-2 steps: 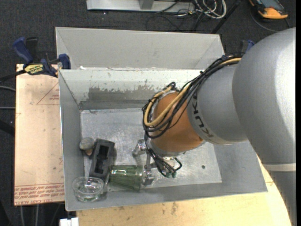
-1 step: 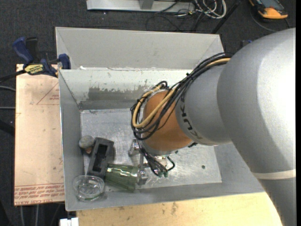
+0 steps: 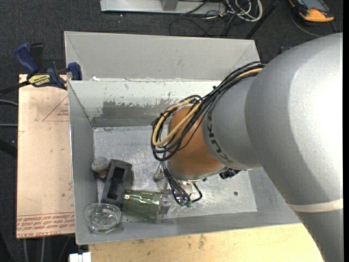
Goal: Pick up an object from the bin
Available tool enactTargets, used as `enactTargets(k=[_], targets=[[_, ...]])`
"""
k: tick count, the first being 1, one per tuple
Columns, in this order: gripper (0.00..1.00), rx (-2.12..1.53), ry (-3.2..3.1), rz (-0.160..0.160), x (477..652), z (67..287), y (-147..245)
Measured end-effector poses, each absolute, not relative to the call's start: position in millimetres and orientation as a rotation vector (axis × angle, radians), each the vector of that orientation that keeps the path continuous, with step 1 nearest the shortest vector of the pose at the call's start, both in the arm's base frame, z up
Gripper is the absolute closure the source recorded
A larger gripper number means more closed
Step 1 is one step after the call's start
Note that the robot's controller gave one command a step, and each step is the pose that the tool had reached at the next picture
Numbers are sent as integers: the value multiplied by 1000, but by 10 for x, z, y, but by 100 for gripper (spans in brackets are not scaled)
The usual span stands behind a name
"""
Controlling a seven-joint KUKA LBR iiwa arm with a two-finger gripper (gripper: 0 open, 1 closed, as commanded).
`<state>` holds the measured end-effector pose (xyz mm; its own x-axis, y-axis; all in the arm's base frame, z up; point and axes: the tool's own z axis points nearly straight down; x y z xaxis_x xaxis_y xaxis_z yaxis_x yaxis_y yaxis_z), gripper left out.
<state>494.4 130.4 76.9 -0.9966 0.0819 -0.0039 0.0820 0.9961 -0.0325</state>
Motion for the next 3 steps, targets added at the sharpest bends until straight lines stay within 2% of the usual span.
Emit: enactTargets(k=[1,2,3], targets=[[100,218,3171,-72,4867,751,1318],[100,206,3171,-69,4866,751,1316],[100,143,3140,-4,4852,1510,1530]])
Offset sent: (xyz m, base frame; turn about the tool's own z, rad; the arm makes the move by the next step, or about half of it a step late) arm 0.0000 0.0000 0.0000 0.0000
